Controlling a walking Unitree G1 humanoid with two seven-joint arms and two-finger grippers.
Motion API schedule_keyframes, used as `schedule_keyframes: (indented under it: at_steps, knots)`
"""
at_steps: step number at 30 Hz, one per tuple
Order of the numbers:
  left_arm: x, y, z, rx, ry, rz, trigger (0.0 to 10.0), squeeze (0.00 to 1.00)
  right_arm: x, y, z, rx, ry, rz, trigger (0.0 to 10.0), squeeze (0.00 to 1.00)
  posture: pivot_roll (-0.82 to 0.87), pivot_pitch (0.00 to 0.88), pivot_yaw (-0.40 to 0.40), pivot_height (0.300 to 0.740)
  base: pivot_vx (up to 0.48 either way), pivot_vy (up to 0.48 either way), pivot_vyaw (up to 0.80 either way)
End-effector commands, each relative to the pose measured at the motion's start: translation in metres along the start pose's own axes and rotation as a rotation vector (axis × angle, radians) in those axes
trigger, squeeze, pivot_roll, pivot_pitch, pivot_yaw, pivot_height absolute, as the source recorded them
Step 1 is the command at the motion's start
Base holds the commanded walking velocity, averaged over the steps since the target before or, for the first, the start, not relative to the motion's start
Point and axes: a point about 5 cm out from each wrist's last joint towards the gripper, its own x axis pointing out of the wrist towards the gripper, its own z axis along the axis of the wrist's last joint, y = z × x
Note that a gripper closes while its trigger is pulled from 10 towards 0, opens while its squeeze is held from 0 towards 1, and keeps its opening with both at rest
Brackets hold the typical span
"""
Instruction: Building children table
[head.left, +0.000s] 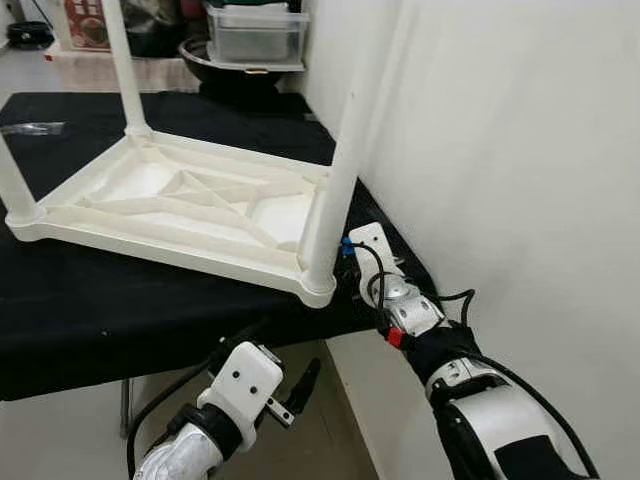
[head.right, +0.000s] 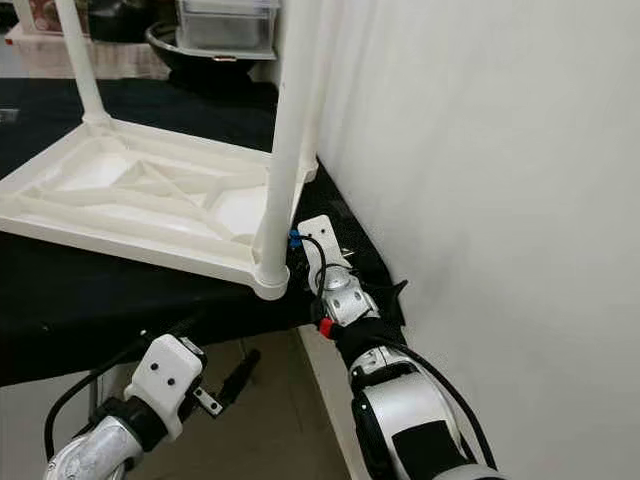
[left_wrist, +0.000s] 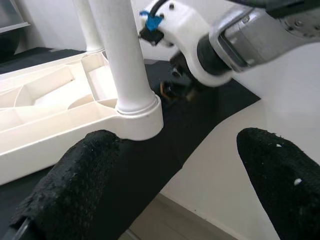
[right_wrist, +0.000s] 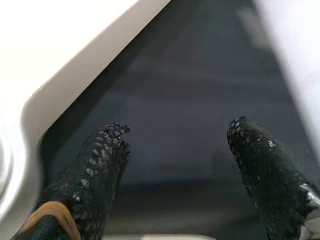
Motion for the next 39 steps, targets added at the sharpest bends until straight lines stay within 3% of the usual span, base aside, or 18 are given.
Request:
schedule_keyframes:
  at_steps: [1, 2, 4, 6, 7, 13, 15, 21, 23, 24, 25, 27, 28, 29, 30, 32, 35, 39]
  knots:
    - [0.0, 0.002, 0.005, -0.011, -0.012, 0.005, 10.0, 0.0, -0.003, 0.032, 0.006, 0.046, 0.015, 0.171, 10.0, 0.0, 0.12, 0.111, -0.154, 0.74, 0.0, 0.0, 0.0]
    - [0.0, 0.002, 0.005, -0.011, -0.012, 0.005, 10.0, 0.0, -0.003, 0.032, 0.006, 0.046, 0.015, 0.171, 10.0, 0.0, 0.12, 0.111, -0.154, 0.74, 0.0, 0.0, 0.0]
    - [0.0, 0.005, 0.005, -0.011, -0.013, 0.015, 10.0, 0.0, -0.009, 0.051, 0.02, 0.109, -0.012, 0.297, 10.0, 0.0, 0.11, 0.106, -0.155, 0.74, 0.0, 0.0, 0.0]
    - [0.0, 0.005, 0.005, -0.011, -0.013, 0.015, 10.0, 0.0, -0.009, 0.051, 0.02, 0.109, -0.012, 0.297, 10.0, 0.0, 0.11, 0.106, -0.155, 0.74, 0.0, 0.0, 0.0]
    - [0.0, 0.009, 0.004, -0.003, -0.011, 0.026, 10.0, 0.0, -0.024, 0.069, 0.043, 0.18, -0.084, 0.485, 10.0, 0.0, 0.11, 0.103, -0.156, 0.74, 0.0, 0.0, 0.0]
    - [-0.001, 0.015, 0.002, 0.009, -0.003, 0.038, 10.0, 0.0, -0.041, 0.078, 0.064, 0.246, -0.162, 0.654, 10.0, 0.0, 0.1, 0.1, -0.157, 0.74, 0.0, 0.0, 0.0]
    - [-0.001, 0.021, 0.0, 0.018, 0.005, 0.055, 10.0, 0.0, -0.059, 0.082, 0.072, 0.284, -0.195, 0.833, 10.0, 0.0, 0.1, 0.095, -0.161, 0.74, 0.0, 0.0, 0.0]
    - [0.0, 0.024, -0.002, 0.024, 0.009, 0.061, 10.0, 0.0, -0.067, 0.083, 0.062, 0.215, -0.18, 0.904, 10.0, 0.0, 0.1, 0.082, -0.161, 0.74, 0.0, 0.0, 0.0]
    - [0.011, 0.018, -0.004, 0.007, 0.013, 0.004, 10.0, 0.0, -0.036, 0.056, 0.033, 0.124, -0.067, 0.606, 10.0, 0.0, 0.1, 0.055, -0.154, 0.74, 0.0, 0.0, 0.0]
    - [0.011, 0.018, -0.004, 0.007, 0.013, 0.004, 10.0, 0.0, -0.036, 0.056, 0.033, 0.124, -0.067, 0.606, 10.0, 0.0, 0.1, 0.055, -0.154, 0.74, 0.0, 0.0, 0.0]
    - [0.016, 0.015, -0.004, -0.005, 0.009, -0.024, 10.0, 0.0, -0.027, 0.044, 0.025, 0.095, -0.043, 0.498, 10.0, 0.0, 0.1, 0.053, -0.155, 0.74, 0.0, 0.0, 0.0]
    - [0.016, 0.015, -0.004, -0.005, 0.009, -0.024, 10.0, 0.0, -0.027, 0.044, 0.025, 0.095, -0.043, 0.498, 10.0, 0.0, 0.1, 0.053, -0.155, 0.74, 0.0, 0.0, 0.0]
    - [0.029, 0.008, -0.004, -0.028, -0.005, -0.118, 10.0, 0.0, -0.019, 0.022, 0.019, 0.11, -0.031, 0.351, 10.0, 0.0, 0.1, 0.035, -0.145, 0.74, 0.0, 0.0, 0.0]
    - [0.029, 0.008, -0.004, -0.028, -0.005, -0.118, 10.0, 0.0, -0.019, 0.022, 0.019, 0.11, -0.031, 0.351, 10.0, 0.0, 0.1, 0.035, -0.145, 0.74, 0.0, 0.0, 0.0]
    - [0.04, 0.006, -0.003, -0.041, -0.017, -0.173, 10.0, 0.0, -0.017, 0.006, 0.017, 0.157, -0.037, 0.263, 10.0, 0.0, 0.1, 0.029, -0.131, 0.74, 0.0, 0.0, 0.0]
    - [0.047, 0.004, -0.002, -0.049, -0.026, -0.21, 10.0, 0.0, -0.016, -0.005, 0.016, 0.191, -0.042, 0.205, 10.0, 0.0, 0.1, 0.026, -0.131, 0.74, 0.0, 0.0, 0.0]
    - [0.087, 0.015, 0.007, -0.021, -0.07, -0.211, 10.0, 0.0, -0.019, -0.036, 0.016, 0.308, -0.099, 0.067, 10.0, 0.0, 0.09, 0.007, -0.111, 0.74, 0.0, 0.0, 0.0]
    - [0.095, 0.019, 0.009, -0.008, -0.08, -0.2, 10.0, 0.0, -0.021, -0.042, 0.015, 0.309, -0.102, 0.043, 10.0, 0.0, 0.09, 0.007, -0.108, 0.74, 0.0, 0.0, 0.0]
